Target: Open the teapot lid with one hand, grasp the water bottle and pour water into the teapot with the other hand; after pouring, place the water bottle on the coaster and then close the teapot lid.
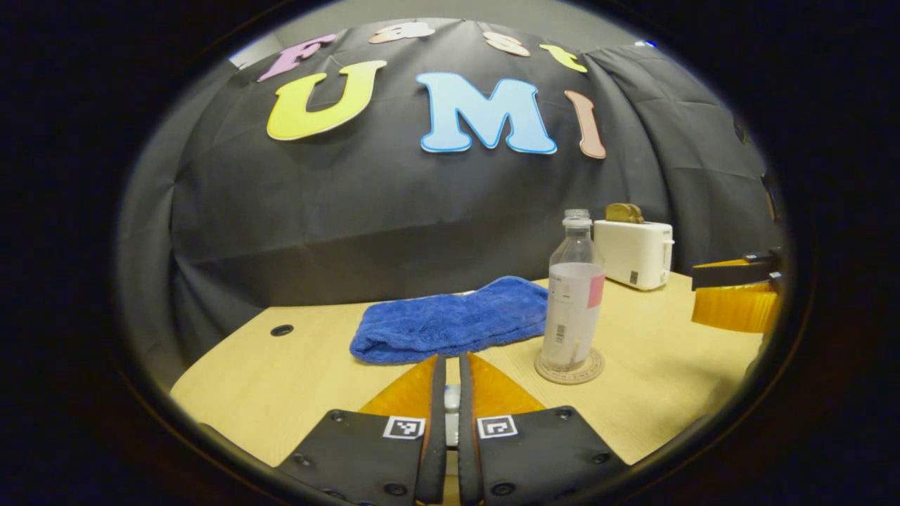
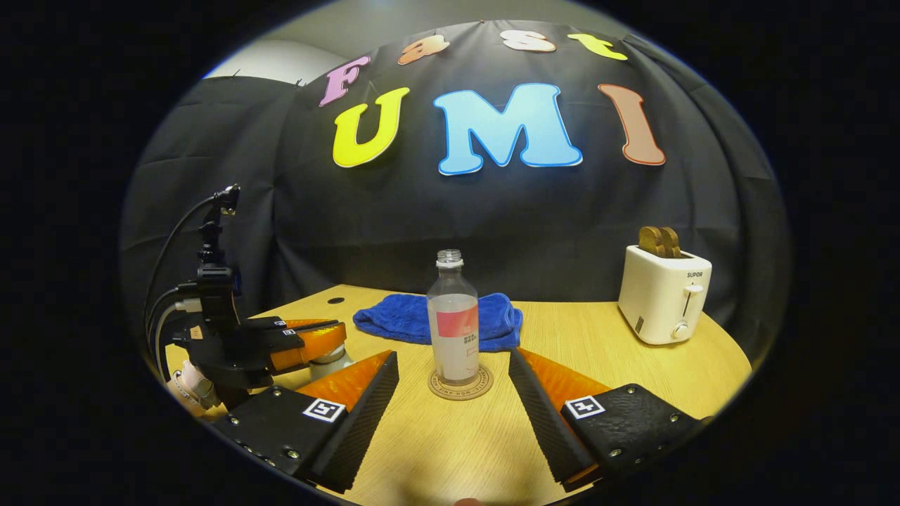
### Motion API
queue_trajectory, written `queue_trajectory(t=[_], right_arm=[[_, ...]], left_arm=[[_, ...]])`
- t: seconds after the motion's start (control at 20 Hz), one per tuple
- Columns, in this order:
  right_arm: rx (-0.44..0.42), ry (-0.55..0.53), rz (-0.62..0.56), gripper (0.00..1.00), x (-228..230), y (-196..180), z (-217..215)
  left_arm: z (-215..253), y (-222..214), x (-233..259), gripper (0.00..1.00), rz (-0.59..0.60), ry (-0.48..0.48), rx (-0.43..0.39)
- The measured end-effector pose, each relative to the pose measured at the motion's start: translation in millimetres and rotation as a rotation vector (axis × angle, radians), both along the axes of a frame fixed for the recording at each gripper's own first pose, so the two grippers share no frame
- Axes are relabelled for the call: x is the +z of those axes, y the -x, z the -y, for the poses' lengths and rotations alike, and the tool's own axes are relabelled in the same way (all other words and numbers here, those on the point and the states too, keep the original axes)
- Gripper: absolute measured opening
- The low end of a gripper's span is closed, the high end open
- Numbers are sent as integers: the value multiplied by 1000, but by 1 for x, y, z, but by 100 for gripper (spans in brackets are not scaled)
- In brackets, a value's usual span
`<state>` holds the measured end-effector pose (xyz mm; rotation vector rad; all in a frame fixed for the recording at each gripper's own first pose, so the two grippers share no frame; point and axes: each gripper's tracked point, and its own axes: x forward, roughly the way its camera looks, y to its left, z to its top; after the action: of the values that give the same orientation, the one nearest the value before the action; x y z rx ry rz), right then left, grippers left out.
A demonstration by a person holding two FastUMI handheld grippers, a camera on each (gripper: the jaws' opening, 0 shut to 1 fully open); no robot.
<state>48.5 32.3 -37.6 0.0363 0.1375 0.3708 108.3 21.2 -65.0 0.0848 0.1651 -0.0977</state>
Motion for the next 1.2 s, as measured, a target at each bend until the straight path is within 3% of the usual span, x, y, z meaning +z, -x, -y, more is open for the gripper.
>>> queue_trajectory(t=[0.25,0.4,0.75,1.2], right_arm=[[-2,-7,-4,98,0,1,2],[-3,-10,1,98,1,1,2],[-8,-7,10,98,4,12,-4],[-36,-17,33,98,15,38,-12]], left_arm=[[-1,0,0,13,9,2,11],[0,0,0,24,9,19,14],[0,16,17,24,35,41,10],[14,71,50,23,88,83,-12]])
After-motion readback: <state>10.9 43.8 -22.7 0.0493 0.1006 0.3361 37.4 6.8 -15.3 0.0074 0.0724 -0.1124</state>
